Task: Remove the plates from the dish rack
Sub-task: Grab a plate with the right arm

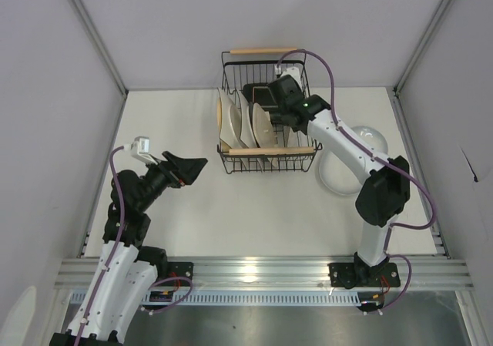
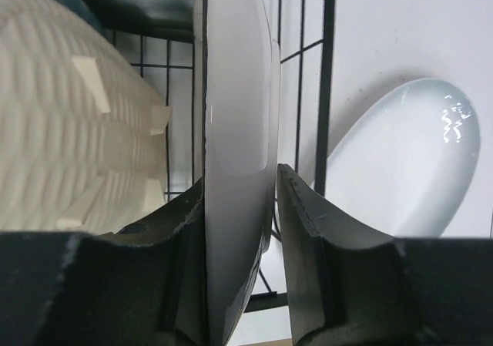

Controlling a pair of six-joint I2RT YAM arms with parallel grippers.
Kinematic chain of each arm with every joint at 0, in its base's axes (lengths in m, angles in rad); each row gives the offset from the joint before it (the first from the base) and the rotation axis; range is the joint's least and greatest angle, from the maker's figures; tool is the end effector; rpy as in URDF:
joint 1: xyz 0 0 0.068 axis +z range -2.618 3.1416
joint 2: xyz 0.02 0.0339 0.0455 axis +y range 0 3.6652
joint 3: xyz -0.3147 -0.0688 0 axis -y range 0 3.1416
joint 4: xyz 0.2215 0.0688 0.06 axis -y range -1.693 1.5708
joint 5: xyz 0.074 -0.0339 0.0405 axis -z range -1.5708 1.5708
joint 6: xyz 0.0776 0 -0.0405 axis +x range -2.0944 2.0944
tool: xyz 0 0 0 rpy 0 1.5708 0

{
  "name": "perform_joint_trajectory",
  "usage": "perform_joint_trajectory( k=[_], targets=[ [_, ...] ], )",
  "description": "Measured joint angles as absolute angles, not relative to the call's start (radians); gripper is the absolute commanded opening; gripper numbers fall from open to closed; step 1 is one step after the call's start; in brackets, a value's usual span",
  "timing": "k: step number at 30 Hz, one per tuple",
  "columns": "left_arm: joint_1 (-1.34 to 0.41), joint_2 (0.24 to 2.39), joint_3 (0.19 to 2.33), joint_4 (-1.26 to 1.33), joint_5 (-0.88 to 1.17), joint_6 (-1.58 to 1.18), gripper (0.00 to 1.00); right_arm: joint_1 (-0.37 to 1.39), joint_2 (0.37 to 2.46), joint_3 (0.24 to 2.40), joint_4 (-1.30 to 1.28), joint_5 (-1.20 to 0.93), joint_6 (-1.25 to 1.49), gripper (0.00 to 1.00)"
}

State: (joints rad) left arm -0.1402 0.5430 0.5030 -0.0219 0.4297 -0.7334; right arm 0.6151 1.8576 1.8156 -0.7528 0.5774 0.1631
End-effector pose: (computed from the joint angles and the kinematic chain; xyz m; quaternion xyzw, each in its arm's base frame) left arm 0.1129 -0.0486 0.3183 -0.0684 0.7235 -0.4238 0.5406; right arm 0.3758 0.2137 0.3668 -0.0939 0.8889 -0.1063 0.4355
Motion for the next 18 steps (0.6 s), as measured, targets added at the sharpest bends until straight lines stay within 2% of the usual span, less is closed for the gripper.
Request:
perform_joint_trajectory(
  k=[8, 18],
  targets=[
    [-0.14, 0.543, 0.503, -0.022, 0.43, -0.734, 1.0, 0.553, 1.786, 1.805, -0.764, 0.669, 0.114, 0.0],
    [-0.14, 0.543, 0.503, -0.022, 0.43, -0.736, 1.0, 0.499, 1.753, 1.793, -0.777, 0.645, 0.123, 0.0]
  ],
)
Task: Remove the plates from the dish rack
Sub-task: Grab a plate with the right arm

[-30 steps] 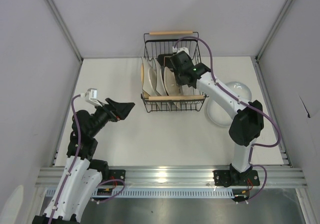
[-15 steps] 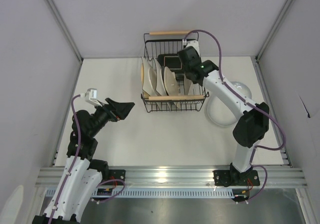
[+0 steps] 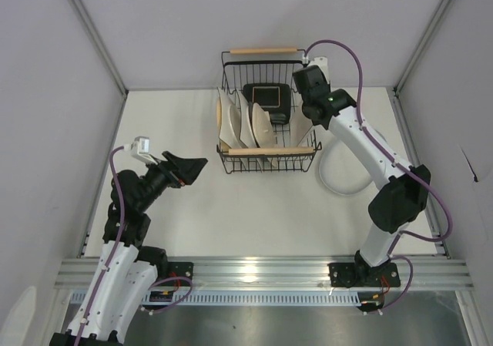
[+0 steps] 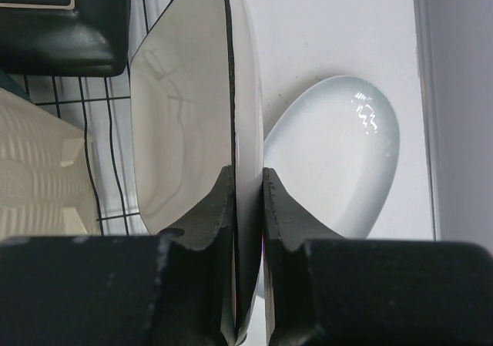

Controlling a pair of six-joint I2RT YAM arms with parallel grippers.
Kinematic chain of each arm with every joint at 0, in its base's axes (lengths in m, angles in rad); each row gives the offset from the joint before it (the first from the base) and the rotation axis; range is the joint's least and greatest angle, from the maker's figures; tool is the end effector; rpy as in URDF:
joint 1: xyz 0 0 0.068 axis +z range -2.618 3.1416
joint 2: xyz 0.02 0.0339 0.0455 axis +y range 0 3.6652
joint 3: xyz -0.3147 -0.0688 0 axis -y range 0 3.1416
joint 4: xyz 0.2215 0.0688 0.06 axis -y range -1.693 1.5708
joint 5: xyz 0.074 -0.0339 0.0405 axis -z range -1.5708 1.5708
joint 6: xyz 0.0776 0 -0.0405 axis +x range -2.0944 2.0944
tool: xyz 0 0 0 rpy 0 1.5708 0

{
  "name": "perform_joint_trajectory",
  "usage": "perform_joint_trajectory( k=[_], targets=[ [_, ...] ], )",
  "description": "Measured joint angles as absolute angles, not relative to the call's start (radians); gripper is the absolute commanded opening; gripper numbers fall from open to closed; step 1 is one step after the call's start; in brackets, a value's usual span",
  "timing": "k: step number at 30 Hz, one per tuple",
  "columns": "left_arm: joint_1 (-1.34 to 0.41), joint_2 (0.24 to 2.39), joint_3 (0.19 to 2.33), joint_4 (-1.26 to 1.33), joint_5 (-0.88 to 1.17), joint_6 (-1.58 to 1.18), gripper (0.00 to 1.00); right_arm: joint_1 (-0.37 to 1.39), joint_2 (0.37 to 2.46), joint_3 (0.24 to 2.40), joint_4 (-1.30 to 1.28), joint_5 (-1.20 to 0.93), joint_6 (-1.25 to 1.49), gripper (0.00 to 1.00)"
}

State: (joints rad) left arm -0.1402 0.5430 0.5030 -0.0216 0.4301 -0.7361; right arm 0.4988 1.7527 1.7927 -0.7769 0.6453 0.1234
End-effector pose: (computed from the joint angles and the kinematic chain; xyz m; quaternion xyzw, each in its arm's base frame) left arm 0.1129 -0.0486 0.3183 -0.0692 0.7233 -0.4247 0.5400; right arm 0.3706 0.1487 0.4004 -0.0357 0.8759 -0.1584 0.4544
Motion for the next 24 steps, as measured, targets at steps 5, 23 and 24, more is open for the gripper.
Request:
perform_joint_trajectory(
  k=[5, 23, 24],
  targets=[
    [-0.14, 0.543, 0.503, -0.022, 0.43, -0.736, 1.0, 0.49, 1.741, 1.781, -0.774, 0.625, 0.127, 0.0],
    [-0.14, 0.617, 0.552, 0.02, 0.452, -0.745, 1.0, -0.035, 1.195, 1.411, -0.539, 0.245, 0.452, 0.0],
    [-0.14, 0.617, 0.552, 0.022, 0.453, -0.746, 1.0, -0.069, 1.149, 1.37, -0.529, 0.226, 0.483, 0.0]
  ],
)
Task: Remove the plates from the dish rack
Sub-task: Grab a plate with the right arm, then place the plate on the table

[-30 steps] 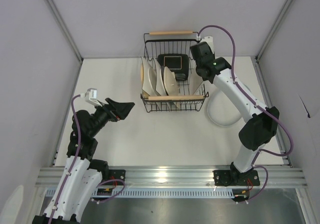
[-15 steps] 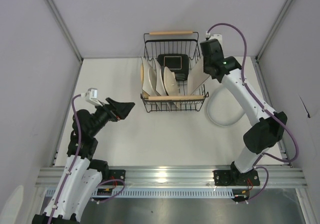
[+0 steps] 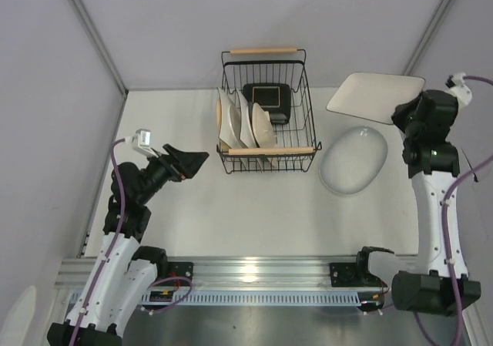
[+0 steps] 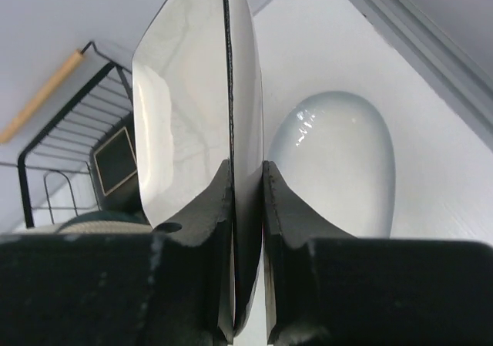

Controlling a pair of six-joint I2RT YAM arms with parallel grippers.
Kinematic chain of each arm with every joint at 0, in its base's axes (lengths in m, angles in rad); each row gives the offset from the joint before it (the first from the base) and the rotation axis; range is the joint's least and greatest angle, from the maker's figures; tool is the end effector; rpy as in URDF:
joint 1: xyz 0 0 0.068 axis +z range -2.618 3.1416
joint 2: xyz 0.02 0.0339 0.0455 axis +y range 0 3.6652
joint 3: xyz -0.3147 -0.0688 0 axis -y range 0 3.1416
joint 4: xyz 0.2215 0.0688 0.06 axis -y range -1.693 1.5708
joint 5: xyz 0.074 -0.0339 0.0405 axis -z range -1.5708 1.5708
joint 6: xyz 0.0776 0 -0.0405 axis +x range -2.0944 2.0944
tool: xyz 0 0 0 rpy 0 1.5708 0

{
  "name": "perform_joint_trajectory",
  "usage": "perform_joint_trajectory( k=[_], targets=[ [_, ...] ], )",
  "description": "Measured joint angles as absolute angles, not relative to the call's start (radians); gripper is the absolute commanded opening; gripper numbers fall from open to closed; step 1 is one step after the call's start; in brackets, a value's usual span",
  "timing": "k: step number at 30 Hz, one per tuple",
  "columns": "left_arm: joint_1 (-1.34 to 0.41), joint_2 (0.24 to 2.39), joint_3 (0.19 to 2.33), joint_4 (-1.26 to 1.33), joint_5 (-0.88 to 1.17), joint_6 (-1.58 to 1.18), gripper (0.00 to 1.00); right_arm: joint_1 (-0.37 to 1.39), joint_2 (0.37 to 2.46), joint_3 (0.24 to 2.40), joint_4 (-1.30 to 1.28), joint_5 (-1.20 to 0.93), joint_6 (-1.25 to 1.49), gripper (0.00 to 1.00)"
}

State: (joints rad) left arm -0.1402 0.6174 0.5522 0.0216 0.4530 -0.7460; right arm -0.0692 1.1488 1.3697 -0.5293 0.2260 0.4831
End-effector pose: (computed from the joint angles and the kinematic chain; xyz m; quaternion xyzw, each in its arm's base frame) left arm 0.1259 -0.0521 0.3349 -0.0617 0.7182 -0.4355 0.5392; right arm 0.2349 -0.0337 0.4622 0.2827 0.7536 0.0314 0.5925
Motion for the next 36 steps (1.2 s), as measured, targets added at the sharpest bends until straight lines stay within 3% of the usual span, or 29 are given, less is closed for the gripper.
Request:
perform_joint_trajectory(
  k=[7, 17, 28, 36],
  targets=[
    [-0.14, 0.613, 0.552, 0.022, 0.458, -0.752, 1.0, -0.243, 0.987, 1.175, -0.49, 0.202, 0.649, 0.0],
    [-0.14, 0.607, 0.552, 0.03, 0.48, -0.756, 1.0, -0.281, 0.959, 1.037, -0.508, 0.143, 0.71, 0.0],
    [-0.14, 0.629, 0.548, 0.095, 0.508, -0.773, 1.0, -0.442, 0.961, 0.881, -0.553, -0.005, 0.65, 0.0],
    [-0.149, 0.659, 0.503, 0.245, 0.651, -0.812, 1.0, -0.449, 0.971, 0.767, -0.51, -0.054, 0.653, 0.0]
  ],
)
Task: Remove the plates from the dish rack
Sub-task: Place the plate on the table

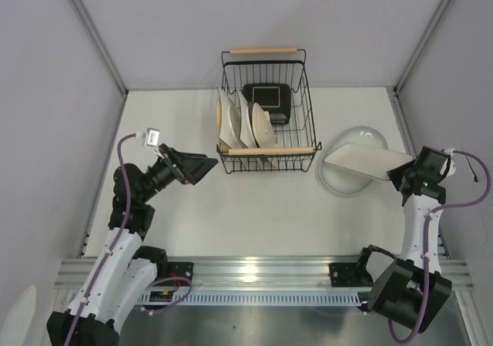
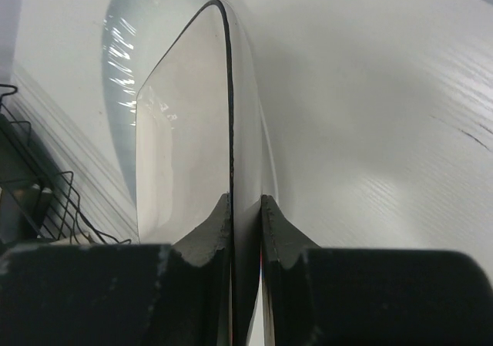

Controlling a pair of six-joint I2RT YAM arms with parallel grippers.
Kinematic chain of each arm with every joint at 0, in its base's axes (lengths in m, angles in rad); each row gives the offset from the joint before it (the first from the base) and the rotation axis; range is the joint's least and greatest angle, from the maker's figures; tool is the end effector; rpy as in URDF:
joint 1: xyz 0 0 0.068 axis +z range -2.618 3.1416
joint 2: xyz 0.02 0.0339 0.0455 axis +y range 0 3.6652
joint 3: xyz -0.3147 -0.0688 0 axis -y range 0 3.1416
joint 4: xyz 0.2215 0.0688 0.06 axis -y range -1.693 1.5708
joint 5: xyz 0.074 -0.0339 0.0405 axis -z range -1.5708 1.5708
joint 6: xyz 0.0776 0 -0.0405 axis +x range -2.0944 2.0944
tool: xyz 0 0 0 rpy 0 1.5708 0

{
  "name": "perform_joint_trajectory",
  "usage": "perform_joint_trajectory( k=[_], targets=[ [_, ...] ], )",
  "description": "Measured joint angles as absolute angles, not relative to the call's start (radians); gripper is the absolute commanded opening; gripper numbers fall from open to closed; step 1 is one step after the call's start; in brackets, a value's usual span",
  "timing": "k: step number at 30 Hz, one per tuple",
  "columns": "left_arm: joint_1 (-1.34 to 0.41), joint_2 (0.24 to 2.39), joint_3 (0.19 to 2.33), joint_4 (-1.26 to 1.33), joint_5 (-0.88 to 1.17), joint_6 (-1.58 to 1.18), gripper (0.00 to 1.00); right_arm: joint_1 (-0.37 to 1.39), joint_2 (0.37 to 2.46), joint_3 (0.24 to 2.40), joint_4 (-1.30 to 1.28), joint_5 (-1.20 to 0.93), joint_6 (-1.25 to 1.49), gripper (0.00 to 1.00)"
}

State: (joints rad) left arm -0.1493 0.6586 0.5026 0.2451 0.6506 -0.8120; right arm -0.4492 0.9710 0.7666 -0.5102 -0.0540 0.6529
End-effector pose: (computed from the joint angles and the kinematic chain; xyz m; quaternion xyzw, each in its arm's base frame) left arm 0.1260 -0.0665 0.3430 0.0150 0.6815 -0.5145 0.5202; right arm 0.1692 -0.0769 0.2878 0.4666 0.7807 0.0666 0.4103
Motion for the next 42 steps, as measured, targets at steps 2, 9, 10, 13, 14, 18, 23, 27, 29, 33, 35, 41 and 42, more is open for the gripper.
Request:
perform_joint_trajectory(
  k=[2, 9, 10, 13, 14, 18, 23, 27, 29, 33, 35, 41, 42],
  targets=[
    [-0.18, 0.674, 0.504, 0.273, 0.69, -0.805, 1.0, -0.449, 0.971, 0.741, -0.508, -0.052, 0.654, 0.0],
    [-0.358, 0.738, 0.539, 0.28, 0.746, -0.749, 1.0, -0.45, 0.958, 0.703, -0.491, -0.039, 0.653, 0.0],
    [-0.369, 0.741, 0.539, 0.284, 0.746, -0.747, 1.0, -0.45, 0.955, 0.699, -0.488, -0.035, 0.653, 0.0],
    [-0.397, 0.758, 0.541, 0.294, 0.745, -0.741, 1.0, -0.45, 0.954, 0.685, -0.472, -0.027, 0.653, 0.0],
    [-0.404, 0.765, 0.541, 0.3, 0.745, -0.741, 1.0, -0.45, 0.954, 0.683, -0.468, -0.021, 0.654, 0.0],
    [-0.44, 0.794, 0.541, 0.313, 0.741, -0.74, 1.0, -0.448, 0.945, 0.659, -0.455, 0.025, 0.702, 0.0],
    [-0.461, 0.804, 0.541, 0.313, 0.736, -0.733, 1.0, -0.448, 0.843, 0.567, -0.443, 0.117, 0.838, 0.0],
    [-0.462, 0.796, 0.541, 0.302, 0.727, -0.721, 1.0, -0.447, 0.739, 0.48, -0.443, 0.164, 0.955, 0.0],
    [-0.463, 0.786, 0.541, 0.294, 0.718, -0.713, 1.0, -0.445, 0.72, 0.462, -0.44, 0.174, 0.996, 0.0],
    [-0.463, 0.776, 0.541, 0.288, 0.707, -0.706, 0.99, -0.425, 0.722, 0.425, -0.397, 0.191, 1.078, 0.0],
    [-0.463, 0.776, 0.541, 0.288, 0.704, -0.706, 1.0, -0.402, 0.722, 0.398, -0.363, 0.202, 1.114, 0.0],
    [-0.463, 0.752, 0.539, 0.282, 0.687, -0.706, 1.0, -0.337, 0.768, 0.36, -0.277, 0.221, 1.153, 0.05],
    [-0.463, 0.745, 0.538, 0.282, 0.684, -0.706, 1.0, -0.331, 0.781, 0.359, -0.263, 0.22, 1.155, 0.13]
  ],
)
